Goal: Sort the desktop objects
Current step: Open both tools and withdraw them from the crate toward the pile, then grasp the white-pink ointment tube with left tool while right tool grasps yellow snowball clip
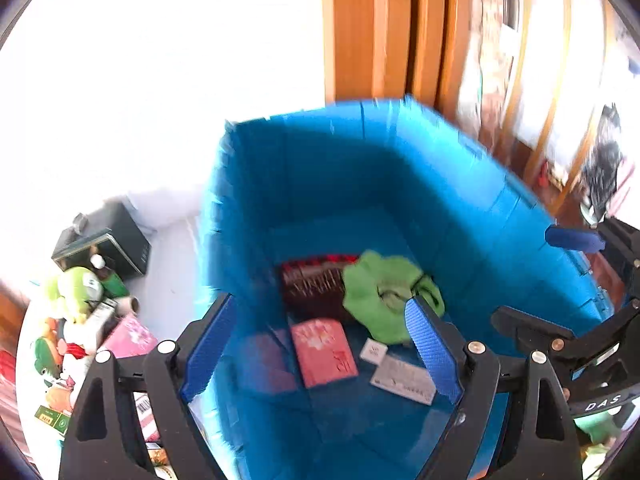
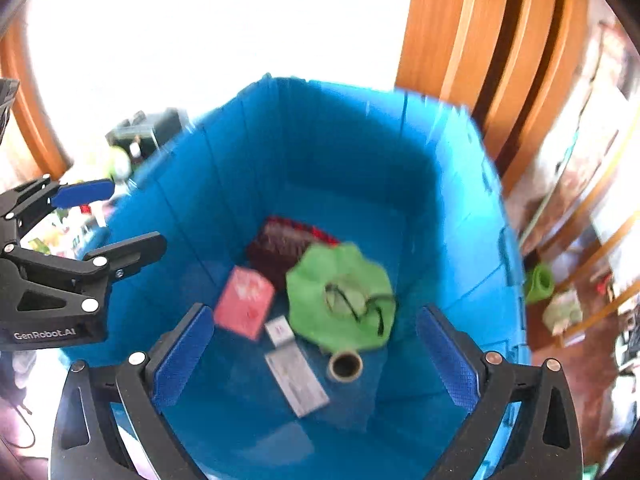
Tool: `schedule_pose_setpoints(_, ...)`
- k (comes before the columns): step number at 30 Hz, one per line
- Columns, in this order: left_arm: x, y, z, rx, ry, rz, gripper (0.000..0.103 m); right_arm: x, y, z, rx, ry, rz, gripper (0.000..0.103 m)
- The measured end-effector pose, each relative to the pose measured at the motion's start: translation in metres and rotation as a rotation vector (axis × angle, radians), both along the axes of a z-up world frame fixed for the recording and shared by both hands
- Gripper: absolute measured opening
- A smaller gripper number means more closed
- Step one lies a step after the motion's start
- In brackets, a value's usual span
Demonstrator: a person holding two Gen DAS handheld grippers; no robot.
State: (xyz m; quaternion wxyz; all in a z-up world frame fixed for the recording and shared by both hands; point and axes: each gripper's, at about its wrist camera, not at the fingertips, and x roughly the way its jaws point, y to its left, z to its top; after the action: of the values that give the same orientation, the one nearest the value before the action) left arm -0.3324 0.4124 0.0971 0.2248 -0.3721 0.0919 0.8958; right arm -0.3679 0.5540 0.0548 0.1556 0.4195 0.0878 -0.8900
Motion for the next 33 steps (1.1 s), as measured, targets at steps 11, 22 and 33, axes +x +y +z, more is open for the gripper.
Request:
schedule_pose_setpoints(11, 0.063, -0.122, 0.003, 0.077, 0.221, 0.251, 0.086, 0.091, -0.077, 0.020, -0.175, 0.366, 0.071, 0.103)
schedule_pose_setpoints(22, 0.091, -0.308, -0.082, 0.106, 0.058, 0.591, 0.086, 0.151, -0.217, -0.015, -0.273, 0.507, 0.345, 0.103)
schedule_pose_setpoints(33, 0.138, -0.358, -0.202, 0.061, -0.088, 0.644, 0.086, 0.150, -0.321, -0.135, -0.156, 0.134, 0.461, 0.103)
